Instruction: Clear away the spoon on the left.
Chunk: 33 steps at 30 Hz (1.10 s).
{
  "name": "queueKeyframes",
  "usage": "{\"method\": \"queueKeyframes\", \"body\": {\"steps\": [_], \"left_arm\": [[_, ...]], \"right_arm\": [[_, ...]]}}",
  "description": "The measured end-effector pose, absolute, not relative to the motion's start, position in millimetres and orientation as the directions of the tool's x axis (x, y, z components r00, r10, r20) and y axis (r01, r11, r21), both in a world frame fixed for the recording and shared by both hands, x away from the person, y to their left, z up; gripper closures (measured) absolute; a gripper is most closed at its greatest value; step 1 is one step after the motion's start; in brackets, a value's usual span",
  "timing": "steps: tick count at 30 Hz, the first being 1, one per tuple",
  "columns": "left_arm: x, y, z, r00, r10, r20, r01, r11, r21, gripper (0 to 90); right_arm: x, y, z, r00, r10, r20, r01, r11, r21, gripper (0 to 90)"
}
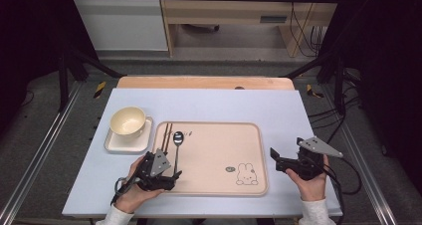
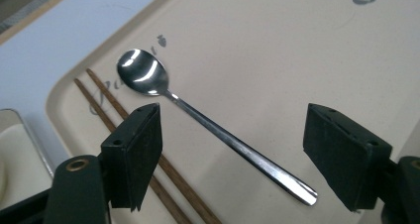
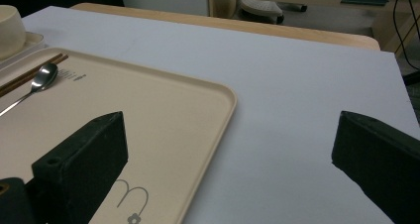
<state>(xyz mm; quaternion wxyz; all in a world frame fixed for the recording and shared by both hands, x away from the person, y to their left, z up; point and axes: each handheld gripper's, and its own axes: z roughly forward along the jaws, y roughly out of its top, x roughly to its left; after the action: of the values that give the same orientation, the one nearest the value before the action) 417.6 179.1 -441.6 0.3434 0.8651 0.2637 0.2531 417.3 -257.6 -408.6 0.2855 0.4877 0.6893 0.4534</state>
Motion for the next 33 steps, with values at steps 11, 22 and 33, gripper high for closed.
{"method": "queueKeyframes", "body": {"steps": [11, 22, 33], "left_arm": [[421.0, 206.0, -428.7, 0.648, 0.726, 0.232, 0.308, -0.528, 0.791, 23.5], [421.6, 242.2, -414.1, 0.542, 0.824, 0.164, 0.334, -0.390, 0.858, 23.9], [421.3, 280.7, -399.4, 0.445, 0.889, 0.107, 0.328, -0.273, 0.904, 22.8]], "right_arm": [[417.8, -256.9, -409.3, -0.361, 0.931, 0.047, 0.417, 0.116, 0.901, 1.2], [418.4, -256.9, -409.9, -0.358, 0.933, 0.045, 0.423, 0.119, 0.899, 1.4], [419.2, -256.7, -410.3, -0.352, 0.935, 0.044, 0.429, 0.119, 0.896, 1.4]]}}
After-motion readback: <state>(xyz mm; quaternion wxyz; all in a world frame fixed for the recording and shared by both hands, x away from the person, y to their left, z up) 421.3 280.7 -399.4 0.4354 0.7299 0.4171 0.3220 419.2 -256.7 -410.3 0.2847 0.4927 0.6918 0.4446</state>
